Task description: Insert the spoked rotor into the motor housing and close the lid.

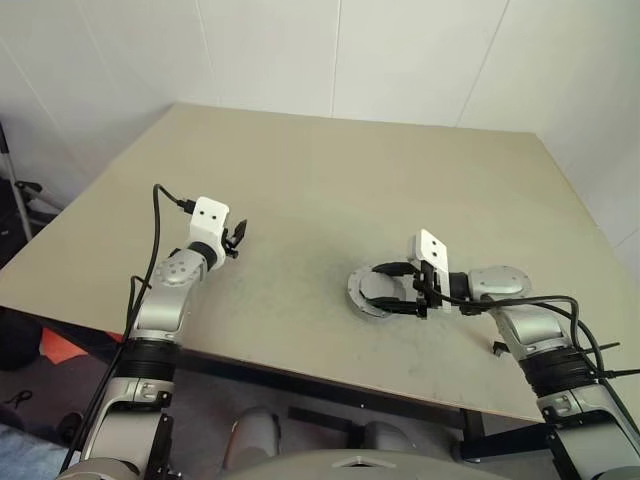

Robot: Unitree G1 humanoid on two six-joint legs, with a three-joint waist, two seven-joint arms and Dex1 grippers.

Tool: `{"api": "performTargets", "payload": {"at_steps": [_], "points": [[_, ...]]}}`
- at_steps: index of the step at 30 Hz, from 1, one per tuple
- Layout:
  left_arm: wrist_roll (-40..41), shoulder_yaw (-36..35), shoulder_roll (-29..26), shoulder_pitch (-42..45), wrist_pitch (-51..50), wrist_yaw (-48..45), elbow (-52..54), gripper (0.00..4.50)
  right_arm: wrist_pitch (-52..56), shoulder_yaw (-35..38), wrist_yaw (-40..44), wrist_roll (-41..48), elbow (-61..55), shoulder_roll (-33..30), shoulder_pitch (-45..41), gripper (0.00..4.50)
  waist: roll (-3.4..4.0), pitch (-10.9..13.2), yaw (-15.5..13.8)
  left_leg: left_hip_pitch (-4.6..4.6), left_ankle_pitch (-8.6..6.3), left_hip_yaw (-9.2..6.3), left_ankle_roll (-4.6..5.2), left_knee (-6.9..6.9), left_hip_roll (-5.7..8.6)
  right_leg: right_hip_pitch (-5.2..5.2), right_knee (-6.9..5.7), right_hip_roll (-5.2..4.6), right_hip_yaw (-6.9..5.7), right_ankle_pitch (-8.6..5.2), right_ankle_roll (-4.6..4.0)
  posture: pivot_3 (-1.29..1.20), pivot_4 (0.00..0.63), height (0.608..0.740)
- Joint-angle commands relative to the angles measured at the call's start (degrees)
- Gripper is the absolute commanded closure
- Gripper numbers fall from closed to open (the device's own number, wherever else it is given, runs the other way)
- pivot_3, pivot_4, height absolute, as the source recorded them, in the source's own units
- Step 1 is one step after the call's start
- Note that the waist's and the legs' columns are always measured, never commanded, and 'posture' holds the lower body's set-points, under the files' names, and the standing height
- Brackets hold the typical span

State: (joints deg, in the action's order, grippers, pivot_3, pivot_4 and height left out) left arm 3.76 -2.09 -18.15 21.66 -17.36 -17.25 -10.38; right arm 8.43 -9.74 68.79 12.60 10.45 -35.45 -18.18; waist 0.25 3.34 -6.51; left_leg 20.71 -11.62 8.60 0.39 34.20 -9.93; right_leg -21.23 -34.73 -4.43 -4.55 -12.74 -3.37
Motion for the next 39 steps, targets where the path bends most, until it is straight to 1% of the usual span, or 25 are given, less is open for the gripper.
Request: {"api": "performTargets", "payload": {"at_steps": [1,4,6,9,17,20,22,26,29,31,34,37,39], "points": [[-0.1,-0.7,-0.6,0.5,1.0,0.0,1.8,2.09,0.0,-1.9,-0.1,-3.8,2.2,-2.1,0.8,1.40,0.00,0.0,-0.3,-0.03,0.00,0.00,0.00,0.00,0.01,0.03,0.00,-0.01,0.00,0.00,0.00,0.00,0.000,0.740],[-0.1,-0.7,-0.6,0.5,0.9,0.0,1.9,2.09,-0.2,-2.7,-0.8,-5.3,3.1,-2.4,0.4,1.40,-0.01,0.0,-0.5,-0.21,-0.01,0.00,0.00,0.00,0.01,0.16,0.01,-0.01,0.00,-0.02,0.04,0.00,0.000,0.740],[0.0,-0.6,-0.5,0.5,0.8,0.0,2.0,2.09,0.1,-2.9,-0.8,-5.3,3.3,-2.5,0.2,1.40,-0.01,0.0,-0.5,-0.37,0.00,0.00,-0.02,-0.01,0.00,0.28,0.01,-0.01,0.00,-0.23,0.39,0.00,0.000,0.740],[0.1,-0.5,-0.3,0.5,0.5,0.0,2.2,2.09,0.8,-3.2,-0.9,-5.2,3.7,-2.5,-0.2,1.40,-0.01,0.0,-0.5,-0.67,0.00,0.00,-0.03,-0.03,0.00,0.54,0.01,-0.01,0.01,-0.26,0.45,0.00,0.000,0.740],[1.1,-0.3,0.9,0.8,-1.0,-0.3,3.2,2.09,5.1,-3.1,-1.5,-4.0,6.4,-1.4,-1.6,1.40,-0.04,0.0,-0.4,-0.72,0.00,0.00,-0.04,-0.03,0.00,0.57,0.01,-0.01,0.04,-0.26,0.45,0.00,0.000,0.740],[1.7,-0.2,1.8,1.2,-1.9,-0.6,3.6,2.09,4.7,-3.4,-1.5,-4.4,8.3,-1.3,-2.2,1.40,-0.06,0.0,-0.4,-0.76,0.01,0.00,-0.06,-0.03,0.00,0.59,0.01,-0.01,0.04,-0.26,0.46,0.00,0.000,0.740],[4.0,-0.9,3.7,2.1,-3.8,-0.6,4.5,2.09,4.6,-3.4,-1.6,-4.4,8.7,-1.2,-2.5,1.40,-0.06,0.0,-0.4,-0.82,0.03,0.00,-0.08,-0.03,0.00,0.63,0.02,-0.01,0.04,-0.27,0.46,0.00,0.000,0.740],[10.3,-2.2,9.6,6.9,-9.9,-0.5,5.1,2.09,4.3,-3.7,-2.5,-4.8,9.9,-0.3,-3.1,1.40,-0.12,0.0,-0.5,-1.11,0.03,0.01,-0.08,-0.02,0.01,1.01,0.20,-0.02,0.04,-0.28,0.49,0.00,0.000,0.740],[17.2,-3.9,14.7,12.1,-16.7,-1.0,4.3,2.09,3.5,-4.2,-3.5,-5.7,11.2,0.5,-3.6,1.40,-0.13,0.0,-0.2,-1.17,0.02,0.00,-0.07,-0.03,0.01,1.10,0.47,-0.03,-0.02,-0.30,0.51,0.00,0.000,0.740],[22.7,-4.6,17.4,15.0,-22.2,-3.1,4.5,2.09,3.0,-4.4,-4.0,-6.1,11.5,1.0,-3.8,1.40,-0.12,0.0,0.4,-1.17,0.02,-0.02,-0.07,-0.10,-0.02,1.21,0.86,-0.02,-0.15,-0.30,0.51,0.00,0.000,0.740],[27.8,-5.7,18.0,17.1,-29.6,-4.7,4.4,2.67,2.5,-4.4,-5.0,-6.5,11.8,1.5,-4.0,1.40,-0.11,0.0,1.4,-1.13,0.02,-0.01,-0.06,-0.17,0.08,1.24,1.24,-0.14,-0.20,-0.29,0.52,0.00,0.000,0.740],[32.4,-5.5,17.3,16.9,-37.5,-6.4,4.8,3.65,2.1,-4.4,-6.1,-6.6,11.7,1.7,-4.0,1.40,-0.14,0.0,1.9,-0.97,-0.01,0.00,0.00,-0.16,0.15,1.16,1.28,-0.23,-0.20,-0.29,0.52,0.00,0.000,0.740],[35.1,-5.8,17.2,16.1,-42.0,-6.9,5.1,4.32,1.7,-4.3,-6.7,-6.8,11.6,1.7,-3.9,1.40,-0.14,0.0,2.0,-1.08,-0.02,0.00,0.01,-0.18,0.13,1.05,1.27,-0.22,-0.20,-0.29,0.52,0.00,0.000,0.740]]}}
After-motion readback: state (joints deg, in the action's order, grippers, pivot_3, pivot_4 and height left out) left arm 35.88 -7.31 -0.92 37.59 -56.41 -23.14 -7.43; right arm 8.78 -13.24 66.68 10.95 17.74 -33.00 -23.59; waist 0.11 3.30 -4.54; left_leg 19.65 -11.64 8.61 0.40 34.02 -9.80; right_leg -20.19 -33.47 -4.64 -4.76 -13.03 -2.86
